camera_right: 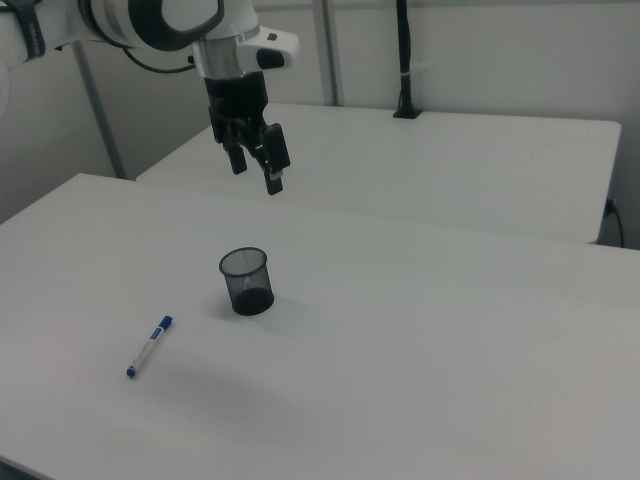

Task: Insert the marker
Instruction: 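Move the open gripper toward the white blue-capped marker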

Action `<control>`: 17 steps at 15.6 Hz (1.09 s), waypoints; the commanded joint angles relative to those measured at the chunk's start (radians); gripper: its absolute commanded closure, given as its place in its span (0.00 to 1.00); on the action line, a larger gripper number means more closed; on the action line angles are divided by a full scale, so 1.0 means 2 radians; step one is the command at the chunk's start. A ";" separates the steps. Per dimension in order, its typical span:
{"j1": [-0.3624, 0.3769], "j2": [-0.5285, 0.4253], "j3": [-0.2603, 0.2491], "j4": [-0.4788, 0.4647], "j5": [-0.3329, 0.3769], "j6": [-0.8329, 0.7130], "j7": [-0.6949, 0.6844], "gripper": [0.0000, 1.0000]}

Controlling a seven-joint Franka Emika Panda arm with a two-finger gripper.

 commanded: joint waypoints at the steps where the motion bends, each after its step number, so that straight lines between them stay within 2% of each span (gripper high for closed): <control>1: 0.002 -0.010 0.001 -0.010 0.003 -0.005 -0.023 0.00; 5: 0.002 -0.009 0.001 -0.012 0.007 -0.006 -0.030 0.00; 8: 0.008 -0.009 0.004 -0.020 0.009 -0.038 -0.082 0.00; 13: 0.010 -0.011 0.006 -0.040 0.035 -0.047 -0.104 0.00; 17: 0.028 -0.030 0.007 -0.091 0.042 -0.042 -0.142 0.00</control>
